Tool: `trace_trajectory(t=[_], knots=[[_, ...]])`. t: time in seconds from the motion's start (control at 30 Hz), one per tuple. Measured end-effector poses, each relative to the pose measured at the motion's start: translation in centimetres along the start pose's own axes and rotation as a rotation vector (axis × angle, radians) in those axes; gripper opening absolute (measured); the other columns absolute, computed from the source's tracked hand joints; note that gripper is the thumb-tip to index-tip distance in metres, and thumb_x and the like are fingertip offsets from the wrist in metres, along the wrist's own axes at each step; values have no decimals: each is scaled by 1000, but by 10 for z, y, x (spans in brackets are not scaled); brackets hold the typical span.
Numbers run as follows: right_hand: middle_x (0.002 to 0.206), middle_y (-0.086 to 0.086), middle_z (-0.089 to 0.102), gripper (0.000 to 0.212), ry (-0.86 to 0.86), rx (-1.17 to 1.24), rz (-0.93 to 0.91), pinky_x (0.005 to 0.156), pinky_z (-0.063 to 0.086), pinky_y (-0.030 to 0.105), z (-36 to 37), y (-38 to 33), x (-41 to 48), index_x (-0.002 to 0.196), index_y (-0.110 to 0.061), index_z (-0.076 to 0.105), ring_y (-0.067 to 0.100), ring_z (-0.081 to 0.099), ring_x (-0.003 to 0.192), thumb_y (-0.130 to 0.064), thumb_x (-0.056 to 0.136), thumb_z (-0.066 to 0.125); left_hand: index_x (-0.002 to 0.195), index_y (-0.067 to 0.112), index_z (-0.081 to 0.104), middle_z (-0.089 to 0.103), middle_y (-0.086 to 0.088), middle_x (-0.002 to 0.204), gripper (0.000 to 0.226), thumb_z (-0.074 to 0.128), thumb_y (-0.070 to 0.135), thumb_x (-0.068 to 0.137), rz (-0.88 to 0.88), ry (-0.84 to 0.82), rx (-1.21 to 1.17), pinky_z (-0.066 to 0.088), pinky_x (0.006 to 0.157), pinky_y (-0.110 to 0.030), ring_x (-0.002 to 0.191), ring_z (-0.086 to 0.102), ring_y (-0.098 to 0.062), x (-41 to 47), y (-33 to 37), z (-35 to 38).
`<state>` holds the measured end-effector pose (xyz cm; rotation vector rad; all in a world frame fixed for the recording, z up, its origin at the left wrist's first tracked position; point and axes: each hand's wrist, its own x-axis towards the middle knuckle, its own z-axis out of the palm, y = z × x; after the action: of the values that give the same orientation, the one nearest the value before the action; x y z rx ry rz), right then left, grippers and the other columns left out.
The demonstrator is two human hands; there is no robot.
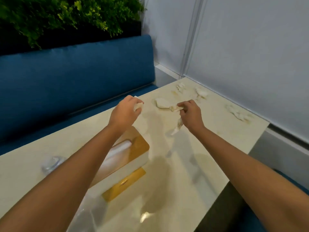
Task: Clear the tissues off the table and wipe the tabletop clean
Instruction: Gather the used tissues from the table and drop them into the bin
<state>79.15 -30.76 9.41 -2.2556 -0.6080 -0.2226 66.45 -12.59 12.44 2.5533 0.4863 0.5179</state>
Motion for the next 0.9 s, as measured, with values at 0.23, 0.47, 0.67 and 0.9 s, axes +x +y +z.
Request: trace_trajectory(t=[0.23,0.47,0.67,0.9], knots=[[106,18,57,30,119,-22,117,70,31,3,-83,34,-101,104,-1,66,25,56,93,10,83,48,113,20,62,55,1,119,23,56,22,91,164,-166,-153,45,88,-36,101,54,-20,-52,81,47],[98,7,55,27,279,-3,293,73,34,0,-164,73,-226,102,-5,67,1,47,77,9,84,52,106,21,65,57,3,111,20,61,19,87,378,-388,-304,48,86,-36,94,57,-18,-128,154,102],[96,0,54,30,454,-11,517,69,42,6,-213,104,-333,97,-10,68,4,53,82,10,82,52,115,14,61,56,0,119,26,57,18,90,558,-648,-295,43,88,-27,102,54,-15,-187,218,140],[98,2,57,29,701,-105,866,74,35,-1,-220,123,-485,95,-8,67,11,55,87,13,80,54,108,17,64,57,4,112,23,63,17,85,683,-950,-390,42,85,-23,102,54,-11,-286,269,191]])
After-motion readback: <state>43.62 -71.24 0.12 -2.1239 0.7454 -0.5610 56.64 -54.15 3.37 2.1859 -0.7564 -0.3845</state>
